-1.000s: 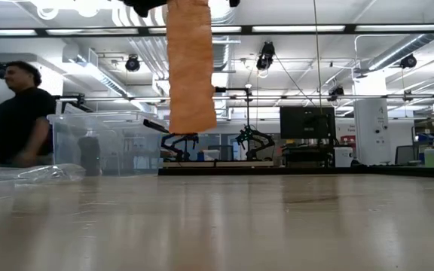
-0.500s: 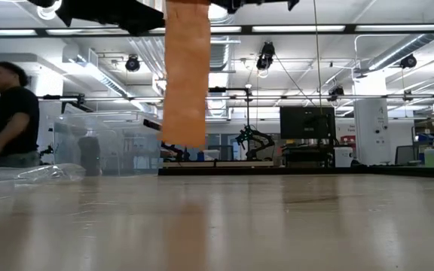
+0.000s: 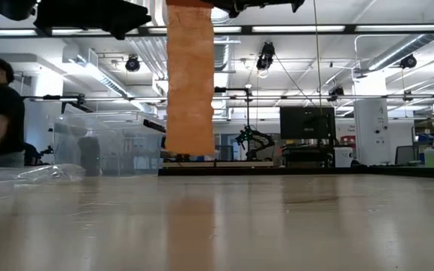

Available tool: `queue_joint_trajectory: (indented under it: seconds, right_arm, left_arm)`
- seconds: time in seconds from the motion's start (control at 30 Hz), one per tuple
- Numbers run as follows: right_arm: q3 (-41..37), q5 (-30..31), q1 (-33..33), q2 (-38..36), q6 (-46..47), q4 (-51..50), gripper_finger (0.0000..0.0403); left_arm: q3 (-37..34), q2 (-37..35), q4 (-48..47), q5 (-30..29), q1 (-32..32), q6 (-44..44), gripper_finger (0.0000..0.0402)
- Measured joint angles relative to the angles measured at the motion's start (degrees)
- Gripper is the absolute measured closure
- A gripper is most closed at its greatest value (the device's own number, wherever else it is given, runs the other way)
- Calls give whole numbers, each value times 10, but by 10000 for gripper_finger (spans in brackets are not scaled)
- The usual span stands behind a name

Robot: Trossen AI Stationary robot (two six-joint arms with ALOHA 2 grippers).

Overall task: Roll bandage
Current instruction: Roll the orange bandage

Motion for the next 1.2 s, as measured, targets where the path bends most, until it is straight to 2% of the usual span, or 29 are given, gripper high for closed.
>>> queue_joint_trajectory:
  seconds: [0.27, 0.43, 0.57, 0.73, 0.87, 1.07, 1.2]
  right_arm:
    - [-8, -1, 17, -37, -12, -24, 361]
    - [-13, 0, 36, -45, -14, -21, 361]
    - [-17, 1, 47, -45, -15, -21, 361]
    - [-18, 0, 56, -40, 5, -6, 361]
    - [-18, 27, 55, -27, 32, 19, 361]
    - [-18, 32, 56, -2, 51, 48, 361]
    - [-18, 32, 56, -1, 56, 51, 361]
  left_arm:
    - [-2, -29, 0, 0, 0, -20, 230]
    - [-10, -27, 0, 1, 0, -24, 239]
    - [-27, -18, 35, 3, 0, -27, 240]
    - [-53, -5, 94, 4, 0, -48, 224]
    - [-70, 4, 139, 11, 0, -58, 207]
    - [-80, 12, 151, 17, 0, -69, 184]
    - [-70, 12, 155, 59, 0, -91, 169]
